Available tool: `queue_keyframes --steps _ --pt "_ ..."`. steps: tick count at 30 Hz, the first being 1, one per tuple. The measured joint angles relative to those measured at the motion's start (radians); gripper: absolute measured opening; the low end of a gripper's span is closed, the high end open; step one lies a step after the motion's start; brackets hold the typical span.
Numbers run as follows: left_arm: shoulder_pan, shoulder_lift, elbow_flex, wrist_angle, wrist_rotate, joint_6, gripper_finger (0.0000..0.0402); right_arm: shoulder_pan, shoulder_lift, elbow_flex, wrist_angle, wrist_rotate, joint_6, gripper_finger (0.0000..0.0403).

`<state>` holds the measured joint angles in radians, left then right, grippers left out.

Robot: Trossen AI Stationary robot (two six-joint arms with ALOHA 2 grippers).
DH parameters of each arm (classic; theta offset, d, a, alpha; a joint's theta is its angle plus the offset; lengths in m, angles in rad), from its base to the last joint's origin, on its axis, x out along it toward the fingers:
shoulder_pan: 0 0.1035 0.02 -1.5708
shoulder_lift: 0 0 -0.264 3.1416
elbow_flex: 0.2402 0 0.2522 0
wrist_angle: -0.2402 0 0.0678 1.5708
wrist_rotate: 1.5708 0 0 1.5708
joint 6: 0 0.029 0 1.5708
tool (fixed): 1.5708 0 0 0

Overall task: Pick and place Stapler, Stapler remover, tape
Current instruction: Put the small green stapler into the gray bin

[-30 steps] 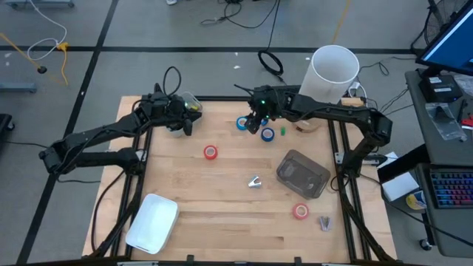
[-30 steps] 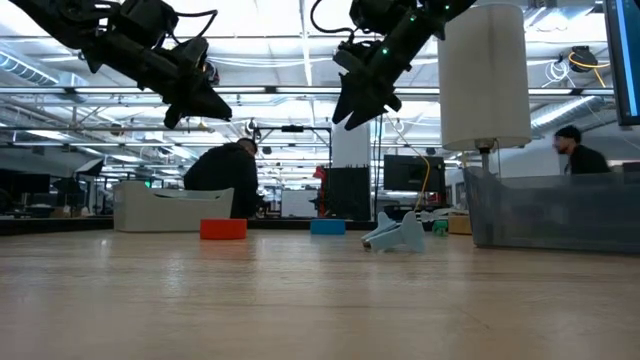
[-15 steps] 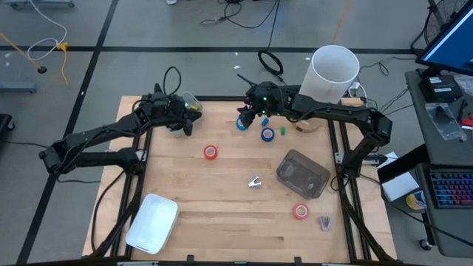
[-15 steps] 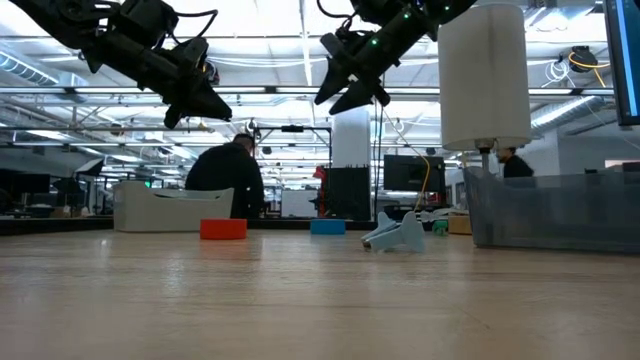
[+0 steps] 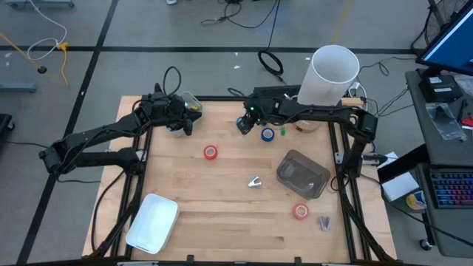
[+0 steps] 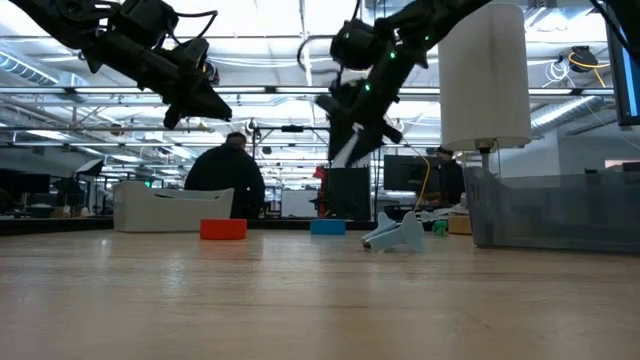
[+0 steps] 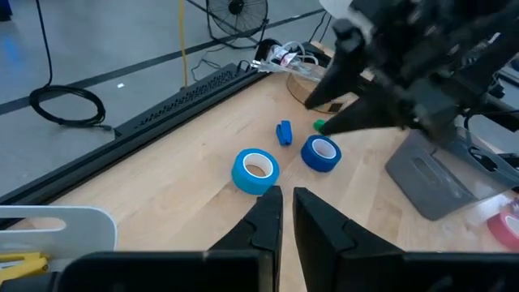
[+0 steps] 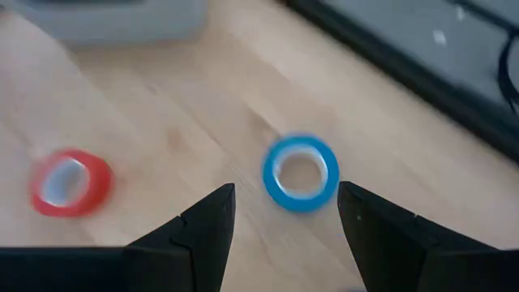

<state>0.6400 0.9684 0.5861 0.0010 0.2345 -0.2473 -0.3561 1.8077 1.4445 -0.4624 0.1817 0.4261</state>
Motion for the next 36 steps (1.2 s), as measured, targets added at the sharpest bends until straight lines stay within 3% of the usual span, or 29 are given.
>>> queue_keyframes --steps 20,36 --pt "0.0 0.0 0.0 -0.006 0.001 0.0 0.0033 -0.014 0.072 0.0 -0.256 0.006 0.357 0.021" --pt "0.0 0.0 0.0 -0.006 0.001 0.007 0.0033 -0.037 0.078 0.0 -0.384 0.052 0.528 0.021"
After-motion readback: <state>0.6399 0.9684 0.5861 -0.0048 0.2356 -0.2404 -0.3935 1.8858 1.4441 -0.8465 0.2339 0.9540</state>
